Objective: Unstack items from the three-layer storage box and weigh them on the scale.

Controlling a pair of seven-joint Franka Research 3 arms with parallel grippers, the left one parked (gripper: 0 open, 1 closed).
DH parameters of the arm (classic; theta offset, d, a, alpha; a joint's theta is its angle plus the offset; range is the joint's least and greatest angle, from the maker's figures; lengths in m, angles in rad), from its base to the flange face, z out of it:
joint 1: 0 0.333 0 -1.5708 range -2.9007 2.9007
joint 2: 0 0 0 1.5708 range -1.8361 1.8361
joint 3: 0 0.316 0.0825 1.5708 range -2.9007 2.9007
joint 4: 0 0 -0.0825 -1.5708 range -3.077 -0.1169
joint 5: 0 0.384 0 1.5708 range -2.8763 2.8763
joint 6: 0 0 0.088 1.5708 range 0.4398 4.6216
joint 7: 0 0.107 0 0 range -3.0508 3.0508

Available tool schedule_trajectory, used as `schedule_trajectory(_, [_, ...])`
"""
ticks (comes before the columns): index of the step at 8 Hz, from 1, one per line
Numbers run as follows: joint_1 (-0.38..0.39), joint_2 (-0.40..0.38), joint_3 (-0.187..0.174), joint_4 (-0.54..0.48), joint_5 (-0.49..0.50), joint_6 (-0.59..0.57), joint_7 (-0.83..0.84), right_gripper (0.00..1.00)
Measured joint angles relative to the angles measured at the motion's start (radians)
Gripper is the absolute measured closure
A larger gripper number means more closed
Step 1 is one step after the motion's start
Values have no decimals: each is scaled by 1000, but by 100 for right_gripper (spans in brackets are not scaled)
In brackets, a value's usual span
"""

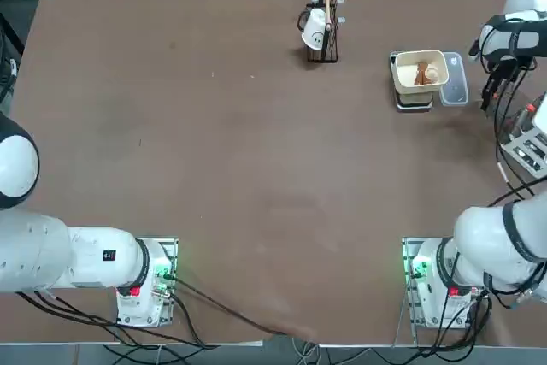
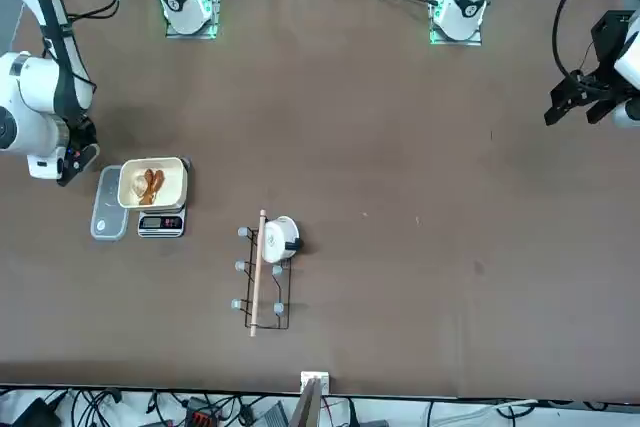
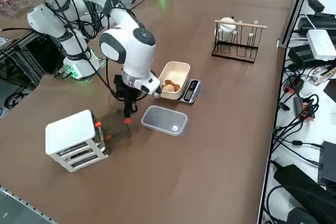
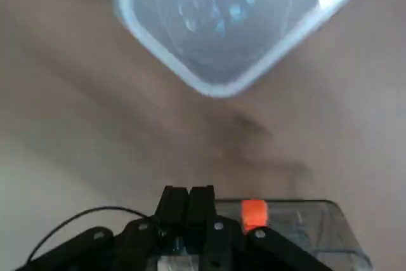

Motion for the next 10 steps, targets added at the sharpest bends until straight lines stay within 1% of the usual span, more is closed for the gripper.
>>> schedule_trajectory(1, [-21, 0, 0, 0, -35, 0, 0, 98])
schedule_trajectory(5, [-112, 0, -1, -13, -94, -5, -5, 97])
schedule_trajectory(8, [-145, 0, -1, -23, -117, -7, -7, 97])
schedule_trajectory(10, [-147, 0, 0, -23, -117, -7, -7, 97])
